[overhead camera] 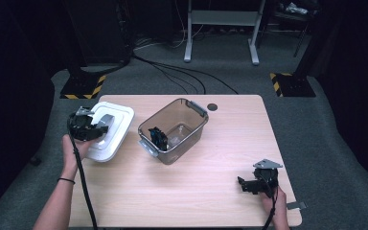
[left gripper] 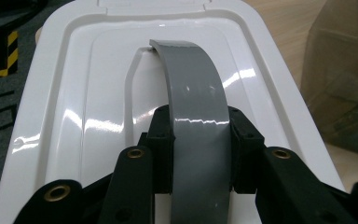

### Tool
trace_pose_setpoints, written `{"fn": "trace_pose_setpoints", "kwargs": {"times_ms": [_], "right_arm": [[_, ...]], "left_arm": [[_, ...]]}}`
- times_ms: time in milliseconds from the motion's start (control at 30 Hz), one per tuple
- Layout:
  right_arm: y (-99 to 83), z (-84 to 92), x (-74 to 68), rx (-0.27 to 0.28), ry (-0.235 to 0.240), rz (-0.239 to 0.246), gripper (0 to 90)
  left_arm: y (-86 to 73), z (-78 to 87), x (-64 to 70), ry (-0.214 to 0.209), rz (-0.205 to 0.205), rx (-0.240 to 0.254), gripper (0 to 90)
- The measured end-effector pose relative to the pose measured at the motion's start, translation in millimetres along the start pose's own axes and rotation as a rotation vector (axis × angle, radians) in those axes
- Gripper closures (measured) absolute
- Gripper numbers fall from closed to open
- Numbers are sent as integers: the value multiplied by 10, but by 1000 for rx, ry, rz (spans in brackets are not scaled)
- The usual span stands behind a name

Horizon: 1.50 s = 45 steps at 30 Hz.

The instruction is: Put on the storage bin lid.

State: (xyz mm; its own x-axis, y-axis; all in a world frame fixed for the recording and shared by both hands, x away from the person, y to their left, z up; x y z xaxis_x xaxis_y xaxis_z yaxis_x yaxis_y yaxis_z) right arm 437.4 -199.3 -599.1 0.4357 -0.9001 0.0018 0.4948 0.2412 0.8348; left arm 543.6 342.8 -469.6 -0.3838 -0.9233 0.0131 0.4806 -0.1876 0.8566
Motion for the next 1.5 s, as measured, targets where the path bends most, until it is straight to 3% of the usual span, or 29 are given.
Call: {"fn": "trace_pose_setpoints", "kwargs": {"times_ms": [200,1033,1500], "right_arm": [[-1,0,3,0,-1,1,0],[0,0,0,0,0,0,0],[-1,0,0,0,-1,-2,0]], "left_arm": [[194,137,123,-30,-44,-6,676],[851,465,531,-88,-158,26,676],[1156,472,952,-155,-210,33,676]]}}
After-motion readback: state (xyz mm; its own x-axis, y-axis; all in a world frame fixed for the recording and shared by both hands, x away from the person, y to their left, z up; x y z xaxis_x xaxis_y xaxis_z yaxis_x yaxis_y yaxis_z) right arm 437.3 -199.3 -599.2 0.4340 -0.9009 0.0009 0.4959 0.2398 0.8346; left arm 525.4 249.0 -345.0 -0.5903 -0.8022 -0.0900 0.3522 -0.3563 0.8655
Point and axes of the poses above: each handheld gripper's, and its own axes: z roughly backward along the jaws, y roughly out of its top, x roughly to its right, the point moved 10 cm from there along -z, roughly forward along the jaws, and after that the axes turned 11 degrees about x, right-handed, at the moved point
